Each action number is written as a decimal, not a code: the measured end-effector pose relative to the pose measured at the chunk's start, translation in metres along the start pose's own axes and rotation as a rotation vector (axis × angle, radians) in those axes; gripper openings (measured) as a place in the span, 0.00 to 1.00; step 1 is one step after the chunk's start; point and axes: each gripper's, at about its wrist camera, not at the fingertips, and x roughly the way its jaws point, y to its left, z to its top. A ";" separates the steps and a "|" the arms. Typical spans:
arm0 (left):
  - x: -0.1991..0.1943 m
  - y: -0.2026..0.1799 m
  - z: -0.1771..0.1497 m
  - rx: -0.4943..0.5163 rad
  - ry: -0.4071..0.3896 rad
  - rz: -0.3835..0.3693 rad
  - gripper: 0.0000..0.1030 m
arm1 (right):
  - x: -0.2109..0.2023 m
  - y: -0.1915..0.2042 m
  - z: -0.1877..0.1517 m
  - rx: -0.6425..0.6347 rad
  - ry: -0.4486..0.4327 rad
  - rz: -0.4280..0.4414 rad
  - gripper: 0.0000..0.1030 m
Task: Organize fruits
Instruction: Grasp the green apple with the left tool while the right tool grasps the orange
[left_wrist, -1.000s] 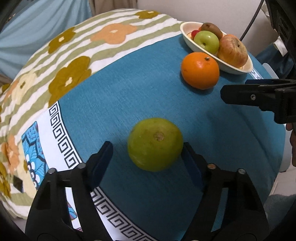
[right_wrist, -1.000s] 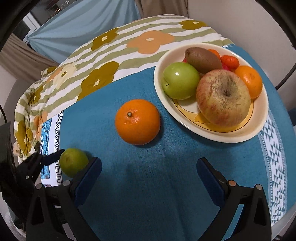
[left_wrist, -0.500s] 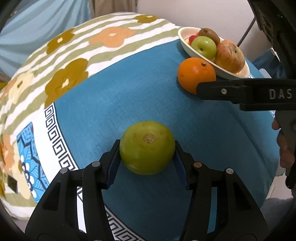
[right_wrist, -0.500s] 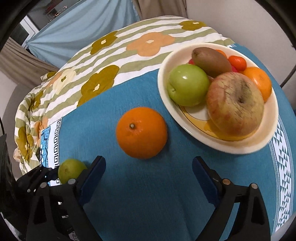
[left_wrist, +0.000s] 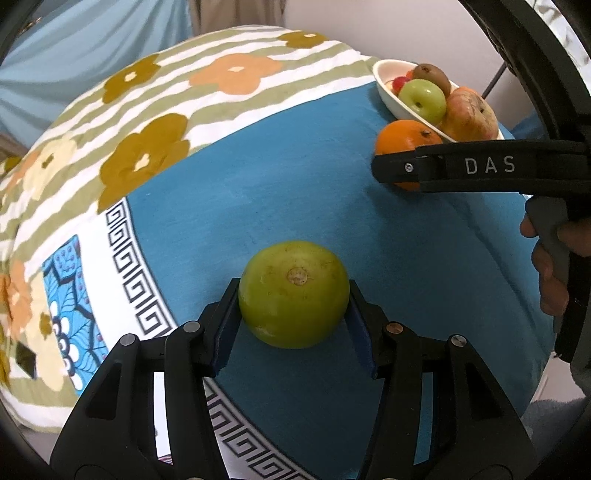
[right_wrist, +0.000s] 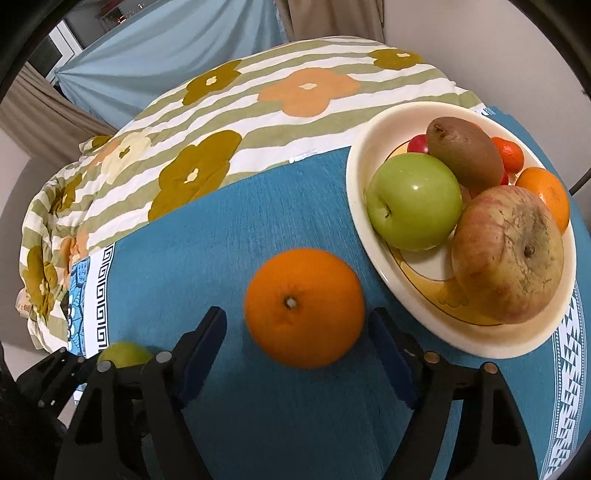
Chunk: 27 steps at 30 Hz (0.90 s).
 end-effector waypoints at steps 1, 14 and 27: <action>-0.001 0.002 0.000 -0.006 -0.001 0.002 0.56 | 0.000 0.000 0.000 0.001 0.000 -0.004 0.73; -0.033 0.021 -0.002 -0.106 -0.067 0.031 0.56 | -0.019 0.012 -0.004 -0.062 -0.037 0.003 0.55; -0.088 0.005 0.013 -0.155 -0.167 0.093 0.56 | -0.083 0.010 -0.003 -0.112 -0.111 0.109 0.55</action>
